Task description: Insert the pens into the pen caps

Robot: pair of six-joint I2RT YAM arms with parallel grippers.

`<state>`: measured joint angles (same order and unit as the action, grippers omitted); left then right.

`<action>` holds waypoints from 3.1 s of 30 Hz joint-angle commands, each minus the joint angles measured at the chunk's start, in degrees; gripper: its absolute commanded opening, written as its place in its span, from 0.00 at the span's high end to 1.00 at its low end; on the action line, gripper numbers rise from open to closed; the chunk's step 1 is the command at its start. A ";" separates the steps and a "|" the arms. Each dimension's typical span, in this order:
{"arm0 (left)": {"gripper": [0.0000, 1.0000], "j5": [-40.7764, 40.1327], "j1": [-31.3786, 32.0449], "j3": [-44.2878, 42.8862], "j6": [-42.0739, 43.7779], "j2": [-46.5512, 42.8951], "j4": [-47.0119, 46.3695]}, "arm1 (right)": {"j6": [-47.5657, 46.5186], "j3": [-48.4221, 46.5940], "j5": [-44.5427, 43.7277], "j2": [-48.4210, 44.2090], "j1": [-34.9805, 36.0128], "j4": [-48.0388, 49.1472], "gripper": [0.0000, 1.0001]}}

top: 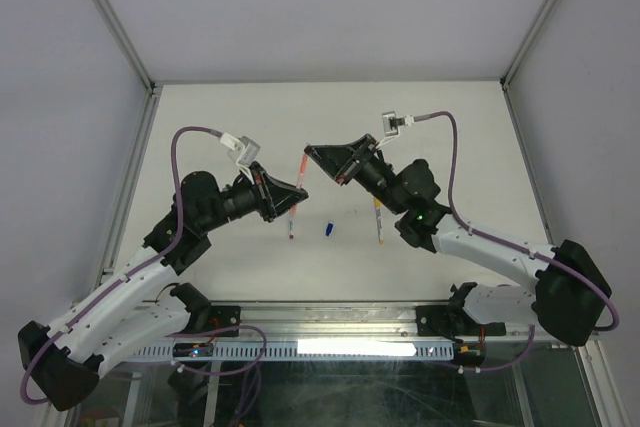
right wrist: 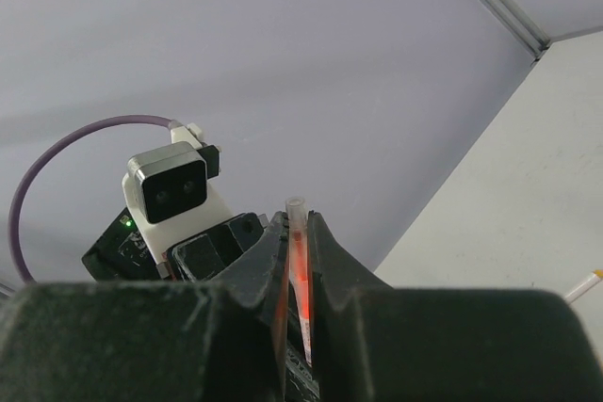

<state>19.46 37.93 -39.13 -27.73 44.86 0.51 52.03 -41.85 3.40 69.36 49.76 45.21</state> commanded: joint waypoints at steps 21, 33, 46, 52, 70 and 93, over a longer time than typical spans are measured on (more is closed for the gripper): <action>1.00 -5.23 -0.05 -3.88 1.26 -2.23 -3.28 | -7.57 -4.90 3.37 -10.91 4.91 -16.00 0.77; 1.00 -2.56 -0.11 -4.50 2.19 -1.40 -2.36 | -14.62 -22.36 -9.83 -5.36 4.00 -38.85 0.43; 1.00 -0.80 -0.10 -4.37 2.33 -0.42 -2.36 | -13.28 -25.57 -3.01 -0.02 1.86 -37.47 0.48; 1.00 -0.22 -0.05 -4.17 2.24 -0.07 -2.32 | -13.23 -25.46 -1.73 -0.03 1.40 -36.61 0.51; 1.00 -4.22 -0.06 -8.17 1.52 0.81 1.25 | -14.30 -22.06 1.31 0.34 1.36 -36.64 1.00; 1.00 -9.30 -0.07 -28.23 7.21 6.10 -1.53 | -14.02 -5.84 -5.48 0.58 17.48 -43.42 1.00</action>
<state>17.80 38.70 -57.49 -21.63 50.92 24.56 37.47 -54.22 -14.94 67.16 59.48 19.18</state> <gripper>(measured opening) 0.078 0.045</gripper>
